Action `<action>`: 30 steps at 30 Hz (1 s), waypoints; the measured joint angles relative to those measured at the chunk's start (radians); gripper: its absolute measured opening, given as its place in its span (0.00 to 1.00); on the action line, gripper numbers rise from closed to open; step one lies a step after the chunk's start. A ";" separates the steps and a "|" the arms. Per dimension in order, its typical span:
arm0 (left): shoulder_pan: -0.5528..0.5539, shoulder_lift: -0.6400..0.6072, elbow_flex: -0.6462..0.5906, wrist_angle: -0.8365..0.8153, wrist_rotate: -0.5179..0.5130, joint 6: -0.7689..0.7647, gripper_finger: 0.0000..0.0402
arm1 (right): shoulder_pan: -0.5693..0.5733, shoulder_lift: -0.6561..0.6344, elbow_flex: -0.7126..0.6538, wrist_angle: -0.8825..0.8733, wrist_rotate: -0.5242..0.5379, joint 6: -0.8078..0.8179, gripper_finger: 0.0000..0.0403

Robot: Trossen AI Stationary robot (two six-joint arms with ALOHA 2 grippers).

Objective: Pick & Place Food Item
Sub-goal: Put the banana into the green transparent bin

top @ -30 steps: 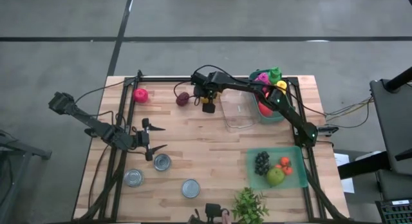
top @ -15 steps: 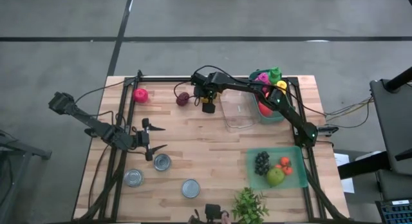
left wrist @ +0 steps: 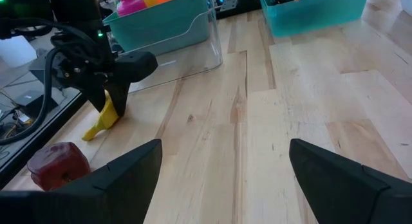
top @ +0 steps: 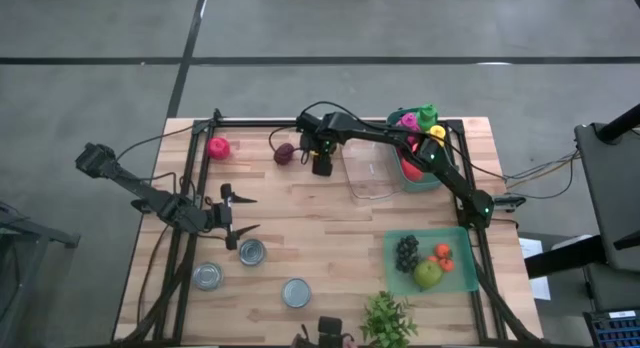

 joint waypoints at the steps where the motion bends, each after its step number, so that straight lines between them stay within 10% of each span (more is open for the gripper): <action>1: 0.000 0.000 0.000 0.000 0.000 0.000 0.85 | 0.000 0.000 0.000 0.001 0.000 0.000 0.41; 30: 0.000 0.000 0.000 0.000 0.000 0.000 0.85 | 0.070 -0.165 0.034 -0.033 -0.005 0.026 0.39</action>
